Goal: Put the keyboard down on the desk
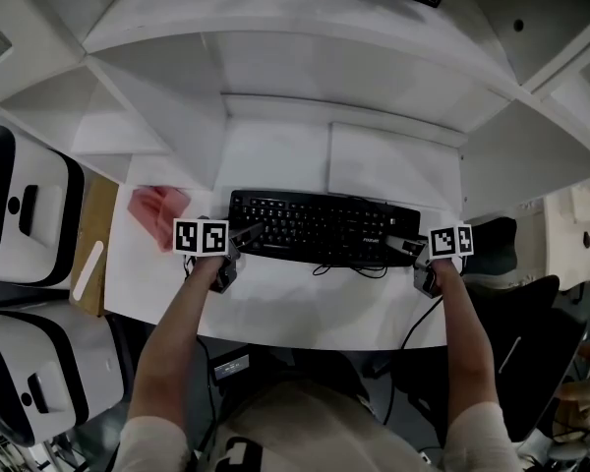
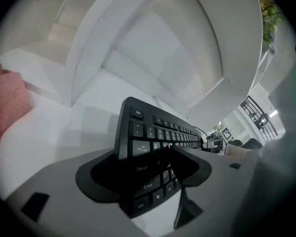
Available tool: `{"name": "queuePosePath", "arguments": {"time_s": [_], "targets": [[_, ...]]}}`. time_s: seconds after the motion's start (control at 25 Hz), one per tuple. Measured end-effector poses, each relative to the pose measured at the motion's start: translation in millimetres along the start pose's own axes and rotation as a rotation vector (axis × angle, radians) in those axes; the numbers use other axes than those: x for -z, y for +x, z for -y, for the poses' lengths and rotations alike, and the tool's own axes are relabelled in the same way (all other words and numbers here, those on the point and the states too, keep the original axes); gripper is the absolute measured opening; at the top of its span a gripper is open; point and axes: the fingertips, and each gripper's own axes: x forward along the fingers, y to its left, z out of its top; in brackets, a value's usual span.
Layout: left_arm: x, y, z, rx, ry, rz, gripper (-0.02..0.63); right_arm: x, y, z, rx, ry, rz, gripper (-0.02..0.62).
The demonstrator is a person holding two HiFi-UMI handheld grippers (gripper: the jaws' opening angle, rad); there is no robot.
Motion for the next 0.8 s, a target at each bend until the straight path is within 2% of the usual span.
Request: {"name": "queuePosePath", "arguments": {"time_s": [0.44, 0.56, 0.8], "targets": [[1.2, -0.8, -2.8, -0.032, 0.051, 0.003, 0.327, 1.0, -2.7, 6.1, 0.092, -0.095, 0.076, 0.35], [-0.8, -0.6, -4.7, -0.052, 0.046, 0.012, 0.327, -5.1, -8.5, 17.0, 0.169, -0.156, 0.103, 0.35], [-3.4, -0.6, -7.6, -0.067, 0.053, 0.021, 0.327, -3.4, -7.1, 22.3, 0.206, -0.217, 0.072, 0.354]]}}
